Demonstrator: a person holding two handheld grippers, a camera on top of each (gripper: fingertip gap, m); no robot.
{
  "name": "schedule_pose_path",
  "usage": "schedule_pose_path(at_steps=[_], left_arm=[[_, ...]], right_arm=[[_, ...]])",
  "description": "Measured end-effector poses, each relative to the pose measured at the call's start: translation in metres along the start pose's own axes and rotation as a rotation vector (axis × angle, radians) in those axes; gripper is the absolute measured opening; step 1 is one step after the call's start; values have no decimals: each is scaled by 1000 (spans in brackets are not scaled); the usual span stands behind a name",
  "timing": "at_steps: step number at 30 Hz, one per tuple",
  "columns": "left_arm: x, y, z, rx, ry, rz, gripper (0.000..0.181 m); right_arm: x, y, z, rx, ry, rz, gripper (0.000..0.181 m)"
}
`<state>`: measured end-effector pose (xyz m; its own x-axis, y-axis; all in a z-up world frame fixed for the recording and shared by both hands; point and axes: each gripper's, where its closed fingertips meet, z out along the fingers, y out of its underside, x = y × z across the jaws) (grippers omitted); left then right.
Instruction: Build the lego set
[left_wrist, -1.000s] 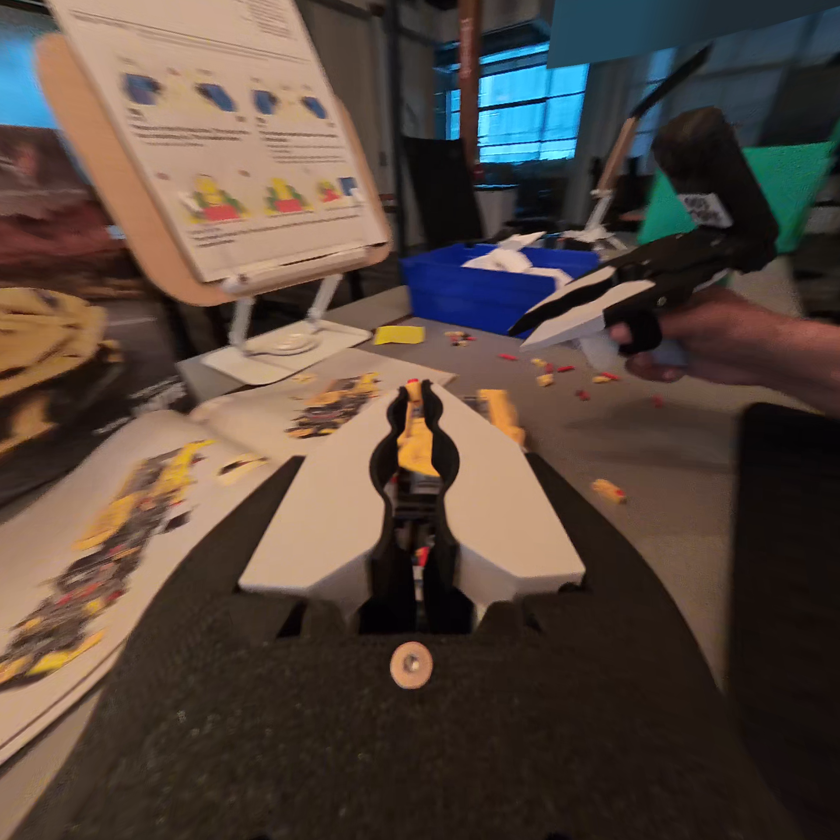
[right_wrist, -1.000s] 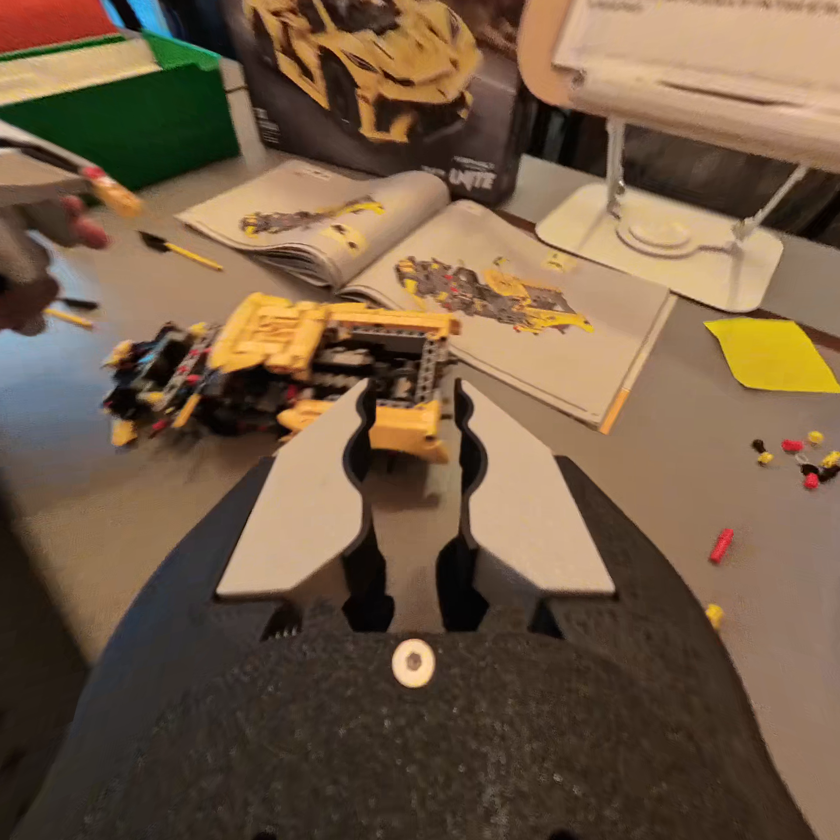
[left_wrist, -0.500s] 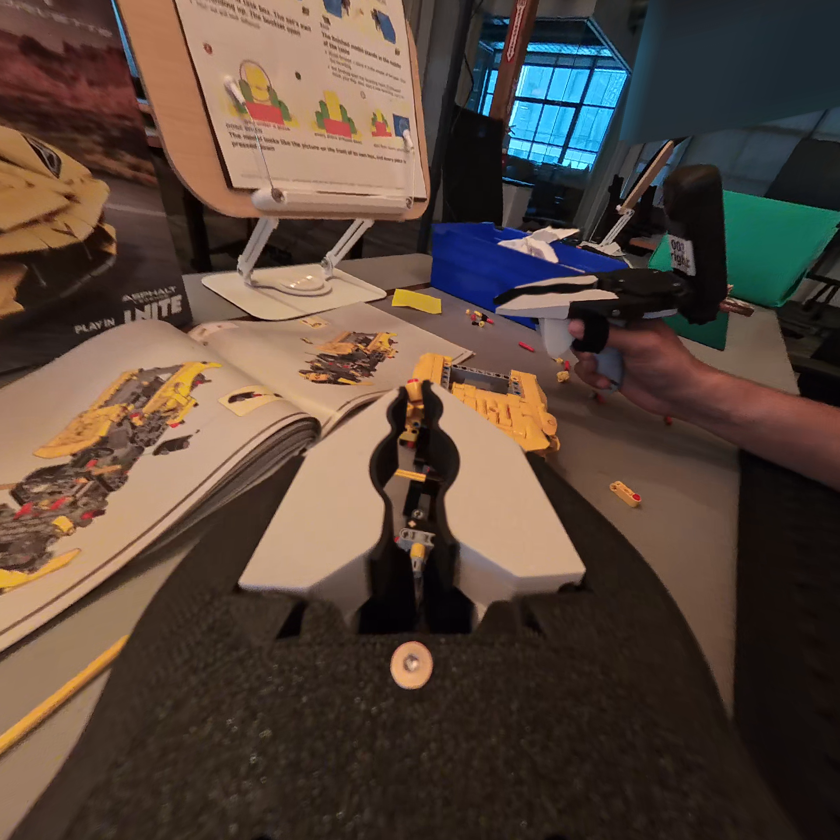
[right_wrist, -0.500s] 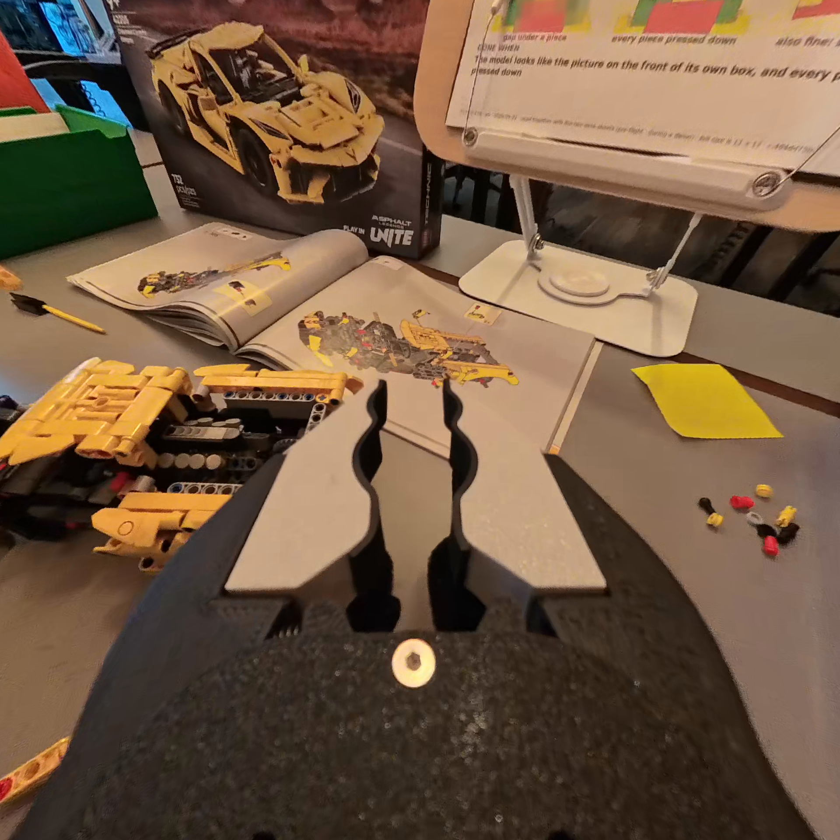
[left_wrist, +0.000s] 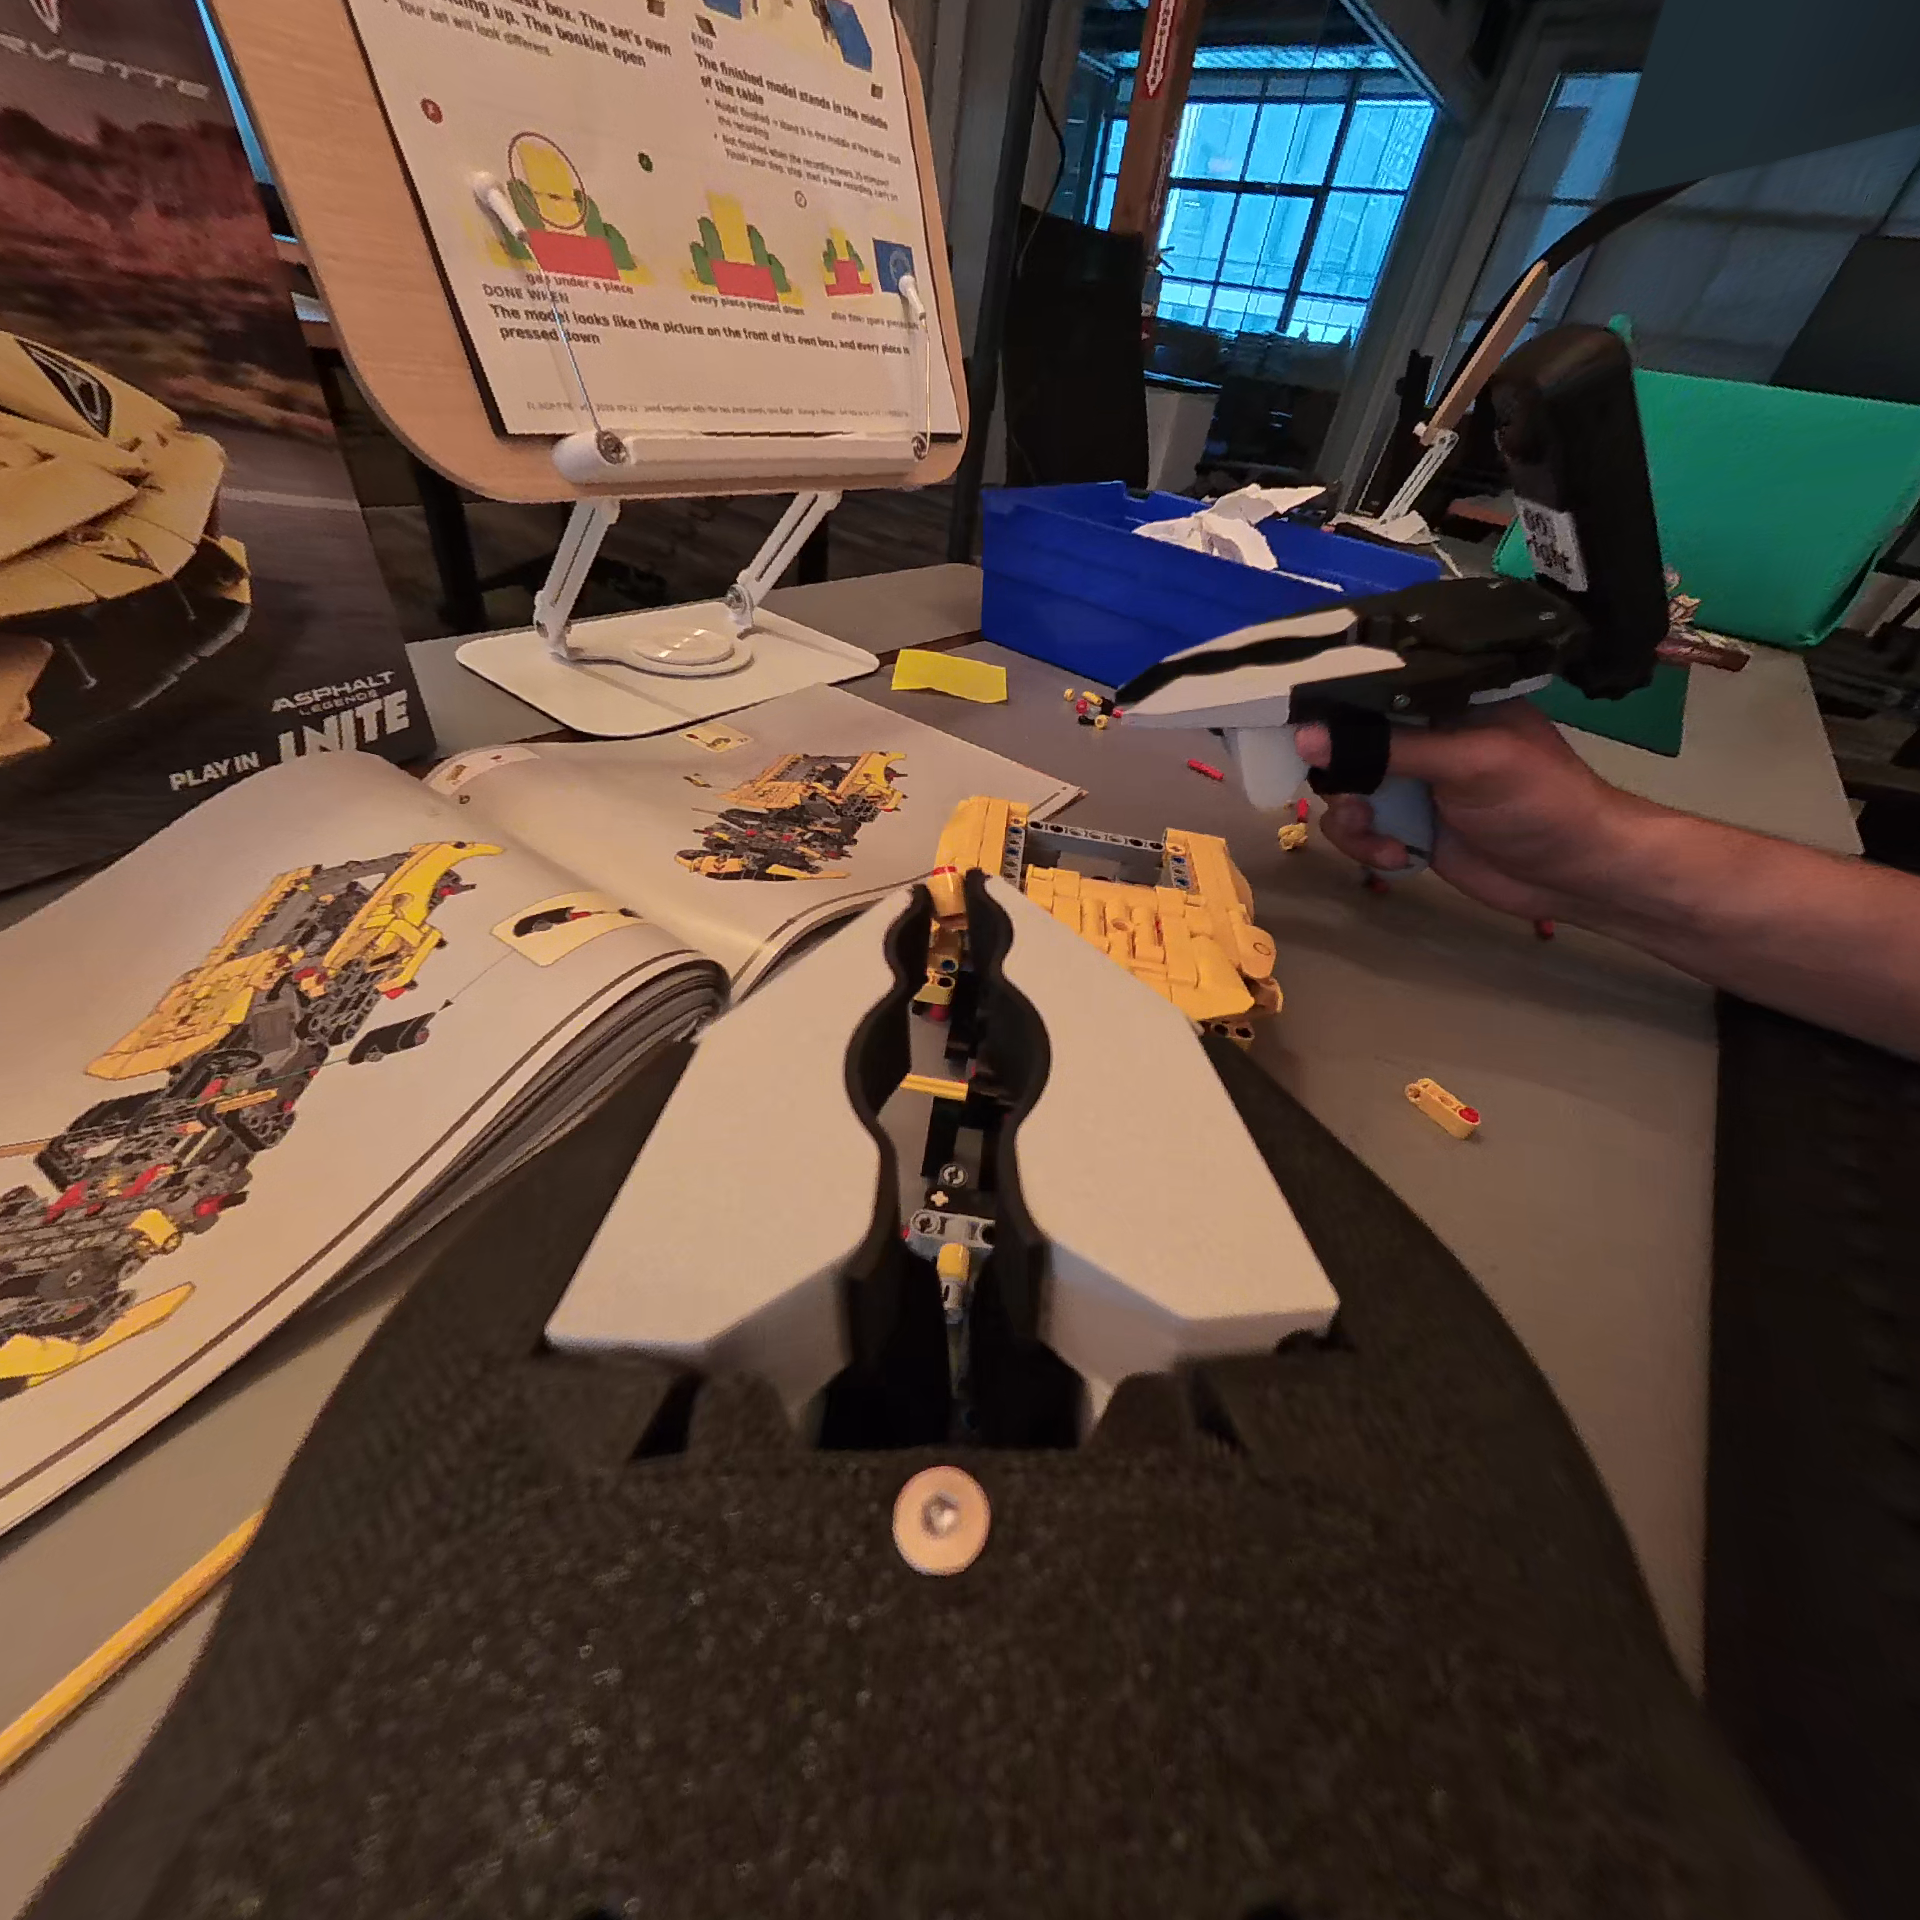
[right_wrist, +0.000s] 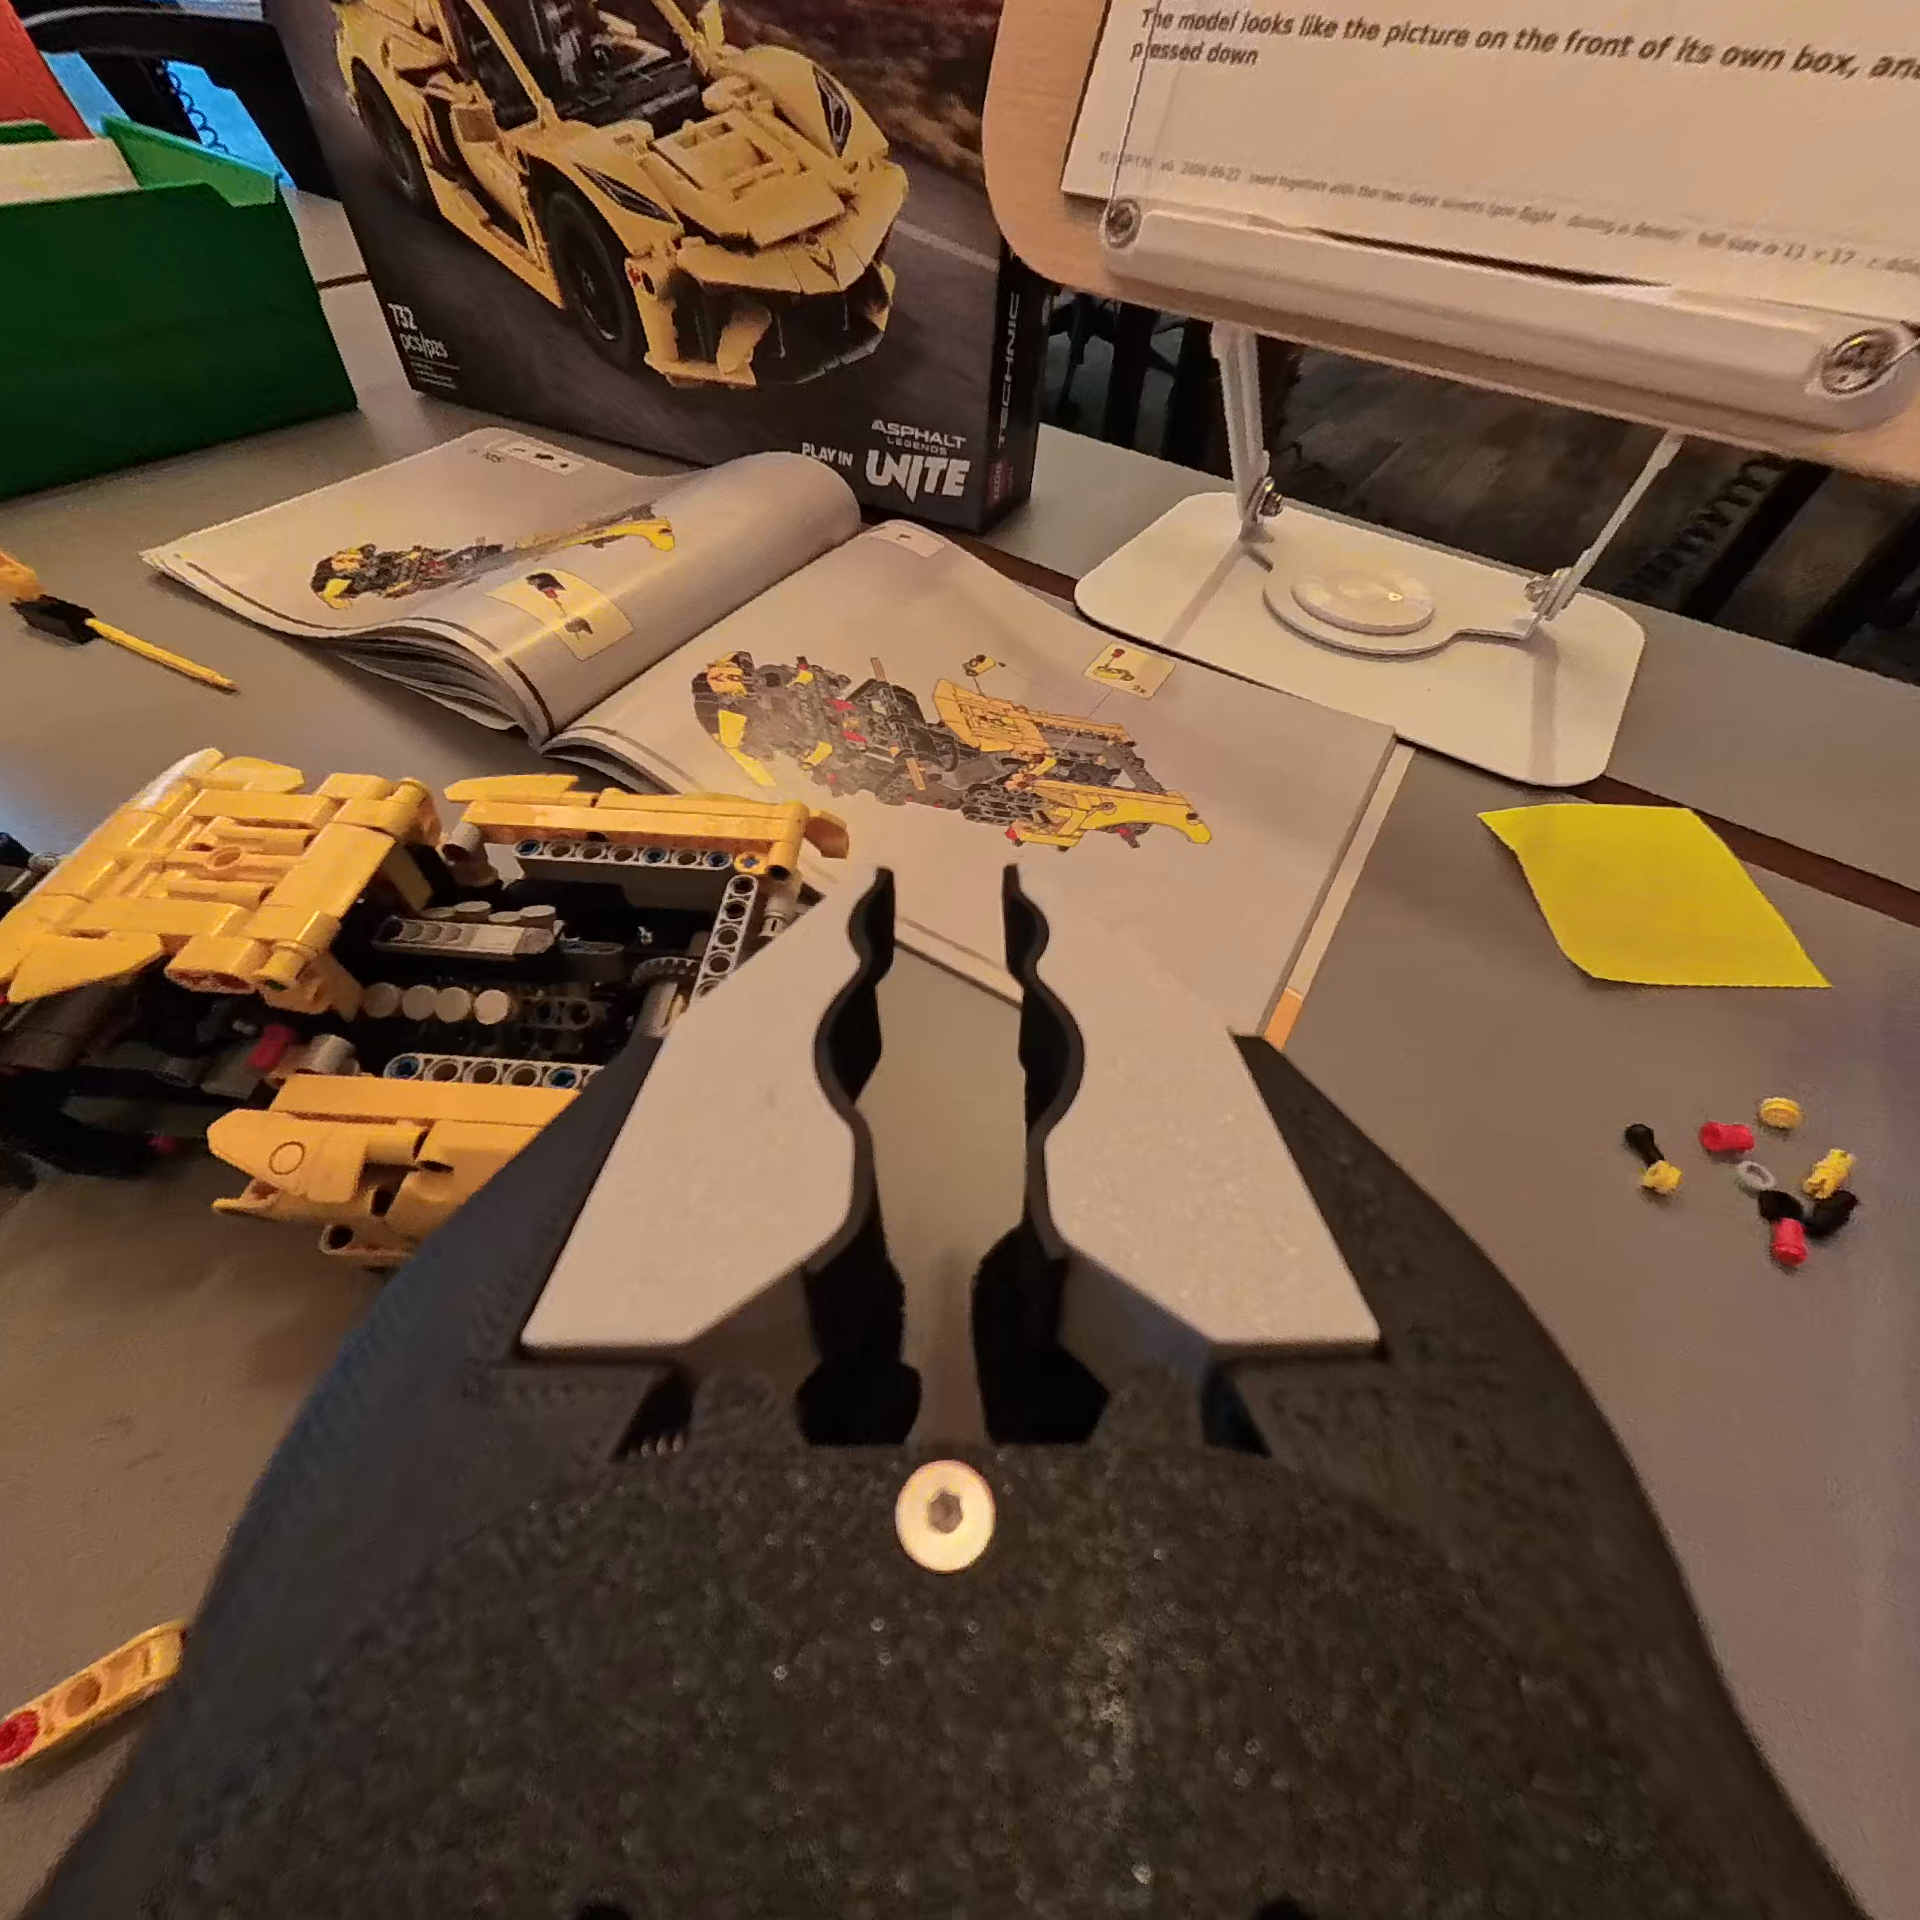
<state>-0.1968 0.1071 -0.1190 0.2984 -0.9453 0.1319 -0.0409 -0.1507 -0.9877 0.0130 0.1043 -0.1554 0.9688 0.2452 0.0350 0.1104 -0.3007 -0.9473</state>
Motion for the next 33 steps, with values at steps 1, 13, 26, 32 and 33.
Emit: schedule_pose_path(at_steps=[1,13,26,32,33], left_arm=[[0,-1,0,2,-2,8,6],[12,-5,-1,0,-12,121,6],[17,-11,-4,28,-8,123,6],[23,-19,-9,81,47,49,6],[24,-20,-10,88,56,41,6]], right_arm=[[-1,1,1,-7,-3,0,19],[-9,-3,-2,-2,-20,-34,18],[-8,-2,-9,0,-34,-1,14],[-11,-5,-10,6,-46,7,13],[-13,-5,-11,7,-50,3,13]])
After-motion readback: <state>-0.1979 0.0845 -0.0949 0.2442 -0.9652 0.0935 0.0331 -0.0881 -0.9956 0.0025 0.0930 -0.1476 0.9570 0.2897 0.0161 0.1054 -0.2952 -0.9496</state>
